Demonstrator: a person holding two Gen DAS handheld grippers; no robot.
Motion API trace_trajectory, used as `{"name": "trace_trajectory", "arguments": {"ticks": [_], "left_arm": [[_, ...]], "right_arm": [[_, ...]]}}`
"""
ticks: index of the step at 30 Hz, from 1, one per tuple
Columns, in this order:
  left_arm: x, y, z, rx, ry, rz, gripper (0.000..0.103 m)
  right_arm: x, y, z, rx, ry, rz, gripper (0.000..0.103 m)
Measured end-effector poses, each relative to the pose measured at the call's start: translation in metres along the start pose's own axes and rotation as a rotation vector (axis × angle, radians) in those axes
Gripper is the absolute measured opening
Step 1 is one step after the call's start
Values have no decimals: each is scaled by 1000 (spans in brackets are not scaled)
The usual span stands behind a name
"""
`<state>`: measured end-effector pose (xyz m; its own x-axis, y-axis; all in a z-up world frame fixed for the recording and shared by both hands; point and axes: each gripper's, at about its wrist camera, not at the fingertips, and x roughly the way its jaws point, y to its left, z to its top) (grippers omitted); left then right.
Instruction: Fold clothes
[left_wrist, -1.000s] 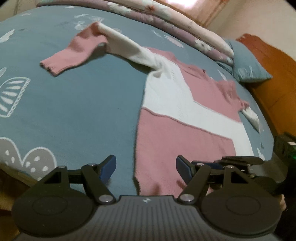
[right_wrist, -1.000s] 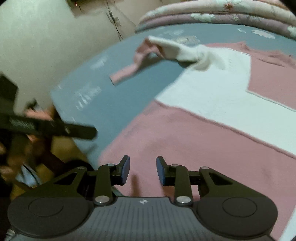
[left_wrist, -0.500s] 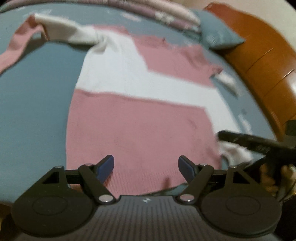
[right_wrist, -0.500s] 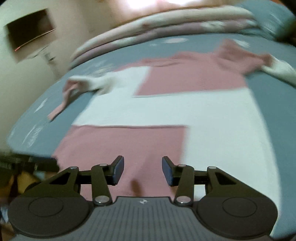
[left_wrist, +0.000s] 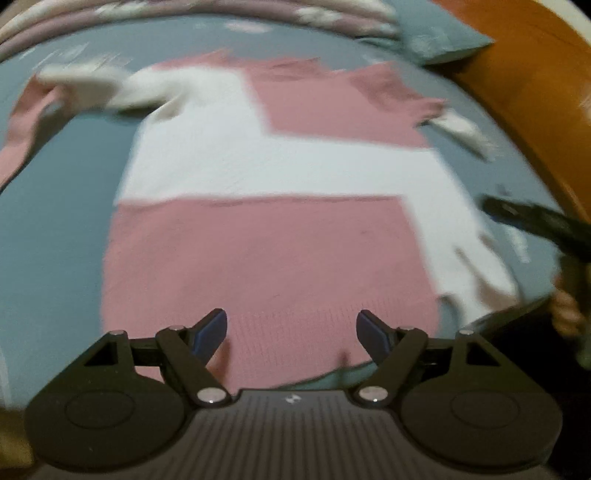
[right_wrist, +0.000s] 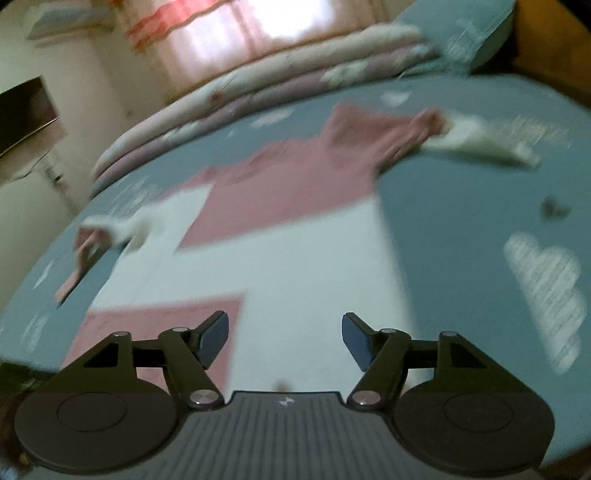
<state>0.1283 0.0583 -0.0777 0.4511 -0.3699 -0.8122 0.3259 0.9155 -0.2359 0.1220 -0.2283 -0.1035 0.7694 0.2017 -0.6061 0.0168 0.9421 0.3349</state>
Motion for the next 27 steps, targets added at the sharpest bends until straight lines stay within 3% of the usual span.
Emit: {"name": "trace_trajectory", "arguments": {"ticks": [2,4,9,14,16,18,21,27], "left_arm": [[5,-27,8,56,-12,-32,78],[18,-46,16,93,-19,-58,78],[52,-73,28,108,-37,-110,78],[70,-53,15,-35,20,-9,77],[61,-42,7,-107,-11,-38,79],[51,-40,5,-167,-11,-6,78],[40,-51,3,-144,-32,26,79],[55,-82,4,-69,6,30,79]], "right_arm": [[8,-19,13,37,-20,-51,72],[9,-38,11,90,-51,-47,72],[23,-69,-5,241,41,22,72],[15,-63,-7,186,44,24,72],[13,-69,-6,206,43,14,72],[10,-77,-7,248,46,31,72],[8,-84,-8,279,61,66,63],[16,-72,-12,207,104,46,63]]}}
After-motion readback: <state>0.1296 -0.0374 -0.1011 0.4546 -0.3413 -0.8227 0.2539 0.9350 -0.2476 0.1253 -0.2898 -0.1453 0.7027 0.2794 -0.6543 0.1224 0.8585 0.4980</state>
